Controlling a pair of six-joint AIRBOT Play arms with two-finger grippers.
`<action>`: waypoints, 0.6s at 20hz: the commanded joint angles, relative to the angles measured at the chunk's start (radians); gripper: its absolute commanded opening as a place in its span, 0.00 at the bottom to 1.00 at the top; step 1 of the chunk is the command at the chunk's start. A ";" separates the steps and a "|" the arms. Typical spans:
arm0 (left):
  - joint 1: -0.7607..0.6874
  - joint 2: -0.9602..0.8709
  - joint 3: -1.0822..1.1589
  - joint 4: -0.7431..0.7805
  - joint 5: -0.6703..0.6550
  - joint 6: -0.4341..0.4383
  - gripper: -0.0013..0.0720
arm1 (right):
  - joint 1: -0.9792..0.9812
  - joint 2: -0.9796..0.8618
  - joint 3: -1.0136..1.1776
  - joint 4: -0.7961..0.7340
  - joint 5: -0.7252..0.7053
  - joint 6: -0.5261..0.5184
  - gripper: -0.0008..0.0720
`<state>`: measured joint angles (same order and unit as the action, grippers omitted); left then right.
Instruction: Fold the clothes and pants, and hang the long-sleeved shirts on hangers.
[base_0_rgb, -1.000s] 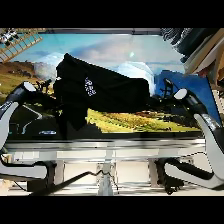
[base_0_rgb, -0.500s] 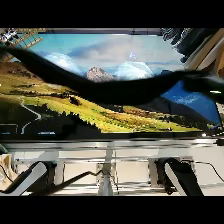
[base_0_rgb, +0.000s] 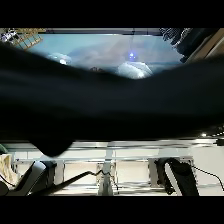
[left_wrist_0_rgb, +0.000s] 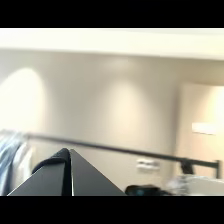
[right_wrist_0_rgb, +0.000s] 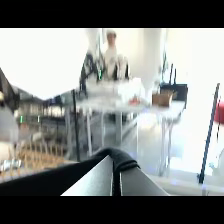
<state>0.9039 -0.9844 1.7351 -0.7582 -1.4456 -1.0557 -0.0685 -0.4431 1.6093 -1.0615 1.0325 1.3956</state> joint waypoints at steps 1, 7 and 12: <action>-0.027 -0.017 0.021 0.144 0.021 -0.044 0.02 | 0.000 -0.085 0.024 0.023 0.020 0.015 0.03; -0.027 -0.019 0.021 0.145 -0.003 -0.043 0.02 | 0.001 -0.099 0.027 0.035 0.005 -0.026 0.03; -0.027 -0.016 0.021 0.145 -0.067 -0.037 0.02 | 0.000 -0.094 0.105 0.016 0.140 -0.025 0.03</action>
<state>0.8772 -1.0023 1.7554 -0.6189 -1.4826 -1.0958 -0.0685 -0.5377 1.6745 -1.0309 1.0985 1.3735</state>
